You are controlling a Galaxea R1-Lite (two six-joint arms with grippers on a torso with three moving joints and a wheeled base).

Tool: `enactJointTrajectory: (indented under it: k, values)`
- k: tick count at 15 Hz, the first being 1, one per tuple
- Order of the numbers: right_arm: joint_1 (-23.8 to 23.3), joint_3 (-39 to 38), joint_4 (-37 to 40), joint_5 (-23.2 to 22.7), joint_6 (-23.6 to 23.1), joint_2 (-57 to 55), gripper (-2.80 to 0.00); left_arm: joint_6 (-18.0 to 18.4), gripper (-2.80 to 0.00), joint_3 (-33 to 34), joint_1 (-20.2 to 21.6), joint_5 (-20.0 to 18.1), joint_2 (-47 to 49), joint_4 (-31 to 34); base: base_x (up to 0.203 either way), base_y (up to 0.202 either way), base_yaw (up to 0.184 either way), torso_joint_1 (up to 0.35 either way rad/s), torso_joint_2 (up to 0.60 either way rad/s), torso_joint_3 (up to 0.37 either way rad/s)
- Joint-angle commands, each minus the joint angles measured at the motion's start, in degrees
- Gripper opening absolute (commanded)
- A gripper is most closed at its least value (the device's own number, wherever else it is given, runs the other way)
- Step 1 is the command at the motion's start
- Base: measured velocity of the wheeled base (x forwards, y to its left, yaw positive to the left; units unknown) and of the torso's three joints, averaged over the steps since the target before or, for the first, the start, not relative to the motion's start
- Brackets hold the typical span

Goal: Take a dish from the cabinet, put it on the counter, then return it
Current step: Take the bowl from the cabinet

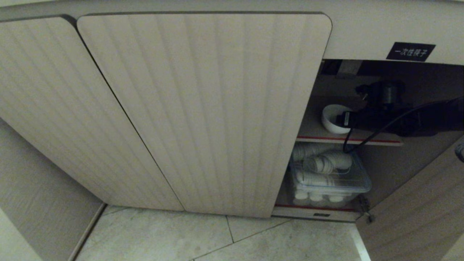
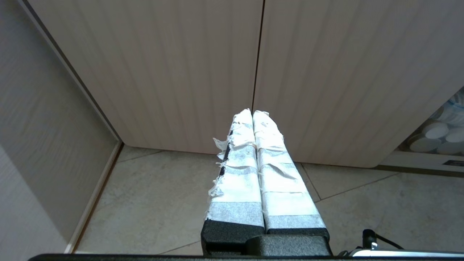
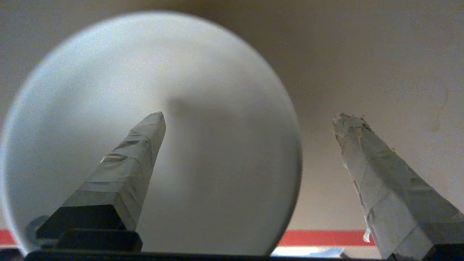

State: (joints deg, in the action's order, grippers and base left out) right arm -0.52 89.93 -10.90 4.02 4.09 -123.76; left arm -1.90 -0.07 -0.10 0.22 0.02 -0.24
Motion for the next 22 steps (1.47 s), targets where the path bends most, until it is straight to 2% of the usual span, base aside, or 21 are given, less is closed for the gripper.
enactJointTrajectory:
  k: [1,17,18,22]
  values:
    - [0.03,0.42,0.27,0.02,0.04,0.10,0.00,-0.04,-2.80,-0.01,0.01,0.04,-0.02,-0.02,0.000,0.000,0.000,0.000,0.00,0.000]
    - [0.08,2.79,2.73,-0.16,0.04,-0.43,0.00,-0.04,-2.80,0.04,0.01,0.04,-0.02,-0.02,0.000,0.000,0.000,0.000,0.00,0.000]
    - [0.08,2.79,2.73,-0.16,-0.05,-0.43,-2.80,-0.04,-2.80,-0.01,0.01,0.04,-0.02,-0.02,0.000,0.000,0.000,0.000,0.00,0.000]
    - [0.08,2.79,2.73,-0.16,-0.14,-0.52,-2.80,-0.04,-2.80,0.03,0.01,0.04,-0.02,-0.02,0.000,0.000,0.000,0.000,0.00,0.000]
